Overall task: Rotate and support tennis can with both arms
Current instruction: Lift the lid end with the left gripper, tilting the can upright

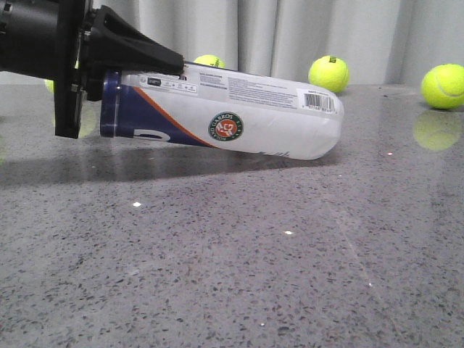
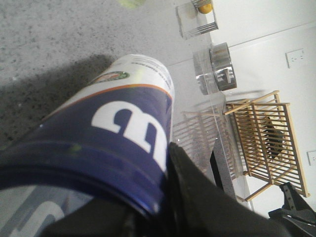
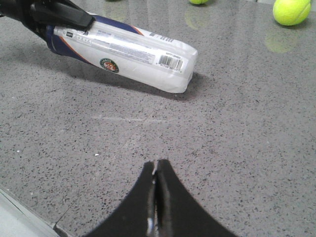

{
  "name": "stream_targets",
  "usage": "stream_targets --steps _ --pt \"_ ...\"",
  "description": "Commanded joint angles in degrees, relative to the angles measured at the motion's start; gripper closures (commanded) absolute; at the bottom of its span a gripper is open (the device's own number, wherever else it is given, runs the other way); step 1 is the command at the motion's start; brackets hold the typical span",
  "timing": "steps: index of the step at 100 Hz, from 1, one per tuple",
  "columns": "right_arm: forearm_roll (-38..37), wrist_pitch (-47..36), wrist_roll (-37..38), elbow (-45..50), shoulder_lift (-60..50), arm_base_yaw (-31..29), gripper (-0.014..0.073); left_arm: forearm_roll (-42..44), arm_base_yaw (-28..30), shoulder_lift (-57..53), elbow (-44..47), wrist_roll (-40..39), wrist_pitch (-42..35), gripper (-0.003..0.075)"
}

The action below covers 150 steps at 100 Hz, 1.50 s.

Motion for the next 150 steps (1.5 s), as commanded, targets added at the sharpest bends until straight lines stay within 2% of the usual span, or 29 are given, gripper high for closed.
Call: stream_targets --steps 1,23,39,51,87,102,113,126,139,150 --pt "-0.5 -4.5 -0.2 -1.4 0.5 -0.4 0.0660 -2.1 -0.4 -2.0 -1.3 0.5 1.4 0.0740" --pt "-0.5 -4.5 -0.2 -1.4 0.5 -0.4 0.0660 -3.5 -0.4 -2.0 -1.6 2.9 3.4 0.0740" --pt "-0.5 -4.5 -0.2 -1.4 0.5 -0.4 0.0660 -2.7 -0.4 -2.2 -6.8 3.9 6.9 0.0740" --pt "-0.5 -4.5 -0.2 -1.4 0.5 -0.4 0.0660 1.6 -0.4 -3.3 -12.8 -0.8 6.8 0.0740" --pt "-0.5 -4.5 -0.2 -1.4 0.5 -0.4 0.0660 30.1 -0.6 -4.7 -39.4 -22.1 8.9 0.0740" --pt "-0.5 -4.5 -0.2 -1.4 0.5 -0.4 0.0660 46.0 -3.7 -5.0 -47.6 -30.9 8.9 0.0740" --pt "-0.5 -4.5 -0.2 -1.4 0.5 -0.4 0.0660 56.0 -7.3 -5.1 -50.1 -35.2 8.9 0.0740" --pt "-0.5 -4.5 -0.2 -1.4 0.5 -0.4 0.0660 61.8 -12.1 -5.2 -50.2 -36.8 8.9 0.0740" --pt "-0.5 -4.5 -0.2 -1.4 0.5 -0.4 0.0660 71.0 -16.5 -5.8 -50.2 -40.9 8.9 0.0740" --pt "-0.5 -4.5 -0.2 -1.4 0.5 -0.4 0.0660 73.7 -18.1 -6.8 -50.2 -41.6 8.9 0.0739"
